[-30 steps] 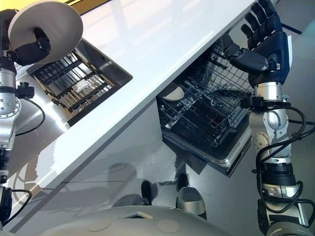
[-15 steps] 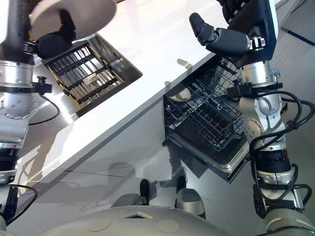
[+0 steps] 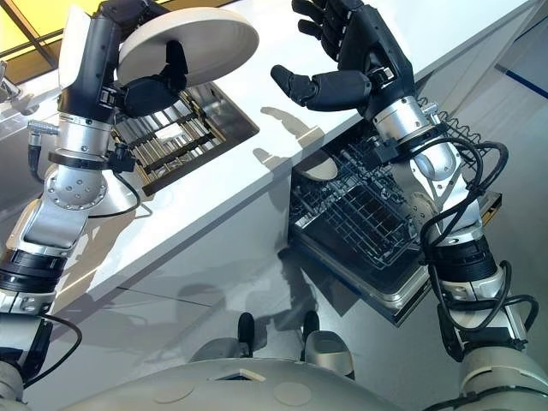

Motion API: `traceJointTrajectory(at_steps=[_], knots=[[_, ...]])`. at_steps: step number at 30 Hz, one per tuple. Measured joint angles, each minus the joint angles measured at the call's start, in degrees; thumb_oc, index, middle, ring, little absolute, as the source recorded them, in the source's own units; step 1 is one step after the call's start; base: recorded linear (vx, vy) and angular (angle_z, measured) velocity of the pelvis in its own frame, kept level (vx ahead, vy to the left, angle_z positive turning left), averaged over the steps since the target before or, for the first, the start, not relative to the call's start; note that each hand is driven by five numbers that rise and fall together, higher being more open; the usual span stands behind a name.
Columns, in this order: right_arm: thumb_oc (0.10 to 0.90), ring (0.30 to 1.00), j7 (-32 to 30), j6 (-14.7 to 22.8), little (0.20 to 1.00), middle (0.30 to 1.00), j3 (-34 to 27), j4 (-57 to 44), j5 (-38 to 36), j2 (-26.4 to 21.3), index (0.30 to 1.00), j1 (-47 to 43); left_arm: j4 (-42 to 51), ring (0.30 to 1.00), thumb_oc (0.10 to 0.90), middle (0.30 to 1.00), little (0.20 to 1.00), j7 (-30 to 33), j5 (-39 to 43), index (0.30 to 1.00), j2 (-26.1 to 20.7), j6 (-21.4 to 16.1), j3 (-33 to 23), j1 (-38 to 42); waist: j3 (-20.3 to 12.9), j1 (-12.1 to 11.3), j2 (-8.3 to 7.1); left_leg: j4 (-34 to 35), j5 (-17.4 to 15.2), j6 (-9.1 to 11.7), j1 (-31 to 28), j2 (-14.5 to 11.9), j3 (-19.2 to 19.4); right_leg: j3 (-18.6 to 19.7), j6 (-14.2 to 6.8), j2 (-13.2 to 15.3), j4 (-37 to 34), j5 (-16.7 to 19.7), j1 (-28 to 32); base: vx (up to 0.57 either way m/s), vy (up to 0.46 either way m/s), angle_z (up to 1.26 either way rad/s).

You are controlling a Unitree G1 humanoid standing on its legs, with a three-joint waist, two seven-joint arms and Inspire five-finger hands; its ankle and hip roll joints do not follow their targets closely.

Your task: Pick up plates and place into dishwasher.

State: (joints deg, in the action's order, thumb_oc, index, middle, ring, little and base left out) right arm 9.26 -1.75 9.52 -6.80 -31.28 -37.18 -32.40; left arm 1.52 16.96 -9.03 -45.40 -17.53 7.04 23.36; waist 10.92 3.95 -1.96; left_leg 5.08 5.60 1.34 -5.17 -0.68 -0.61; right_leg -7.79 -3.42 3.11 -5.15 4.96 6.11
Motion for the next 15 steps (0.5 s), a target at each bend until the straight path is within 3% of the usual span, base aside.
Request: traceJointTrajectory(at_steps=[5,15], knots=[[0.800,0.900,3.8,-2.3,0.900,0.900,2.3,0.4,2.3,-3.1,0.900,-0.7,0.0,0.300,0.100,0.300,0.200,-1.2,0.0,0.300,0.7,0.0,1.7,1.7,-0.2,0.3,-0.14,0.0,0.5,0.1,0.7,-0.1,0.2,0.5,0.4,0.0,0.0,-0.4,0.0,-0.01,0.011,0.13],[0.800,0.900,7.0,-4.1,0.900,0.900,6.7,1.4,6.1,-3.2,0.900,-4.9,0.1,0.300,0.100,0.300,0.200,-4.2,0.1,0.300,2.8,0.0,4.6,1.8,-0.2,0.2,-0.24,0.0,0.7,-0.1,0.7,-0.1,0.2,0.8,0.4,0.0,0.0,-0.4,0.0,0.00,0.000,0.00]])
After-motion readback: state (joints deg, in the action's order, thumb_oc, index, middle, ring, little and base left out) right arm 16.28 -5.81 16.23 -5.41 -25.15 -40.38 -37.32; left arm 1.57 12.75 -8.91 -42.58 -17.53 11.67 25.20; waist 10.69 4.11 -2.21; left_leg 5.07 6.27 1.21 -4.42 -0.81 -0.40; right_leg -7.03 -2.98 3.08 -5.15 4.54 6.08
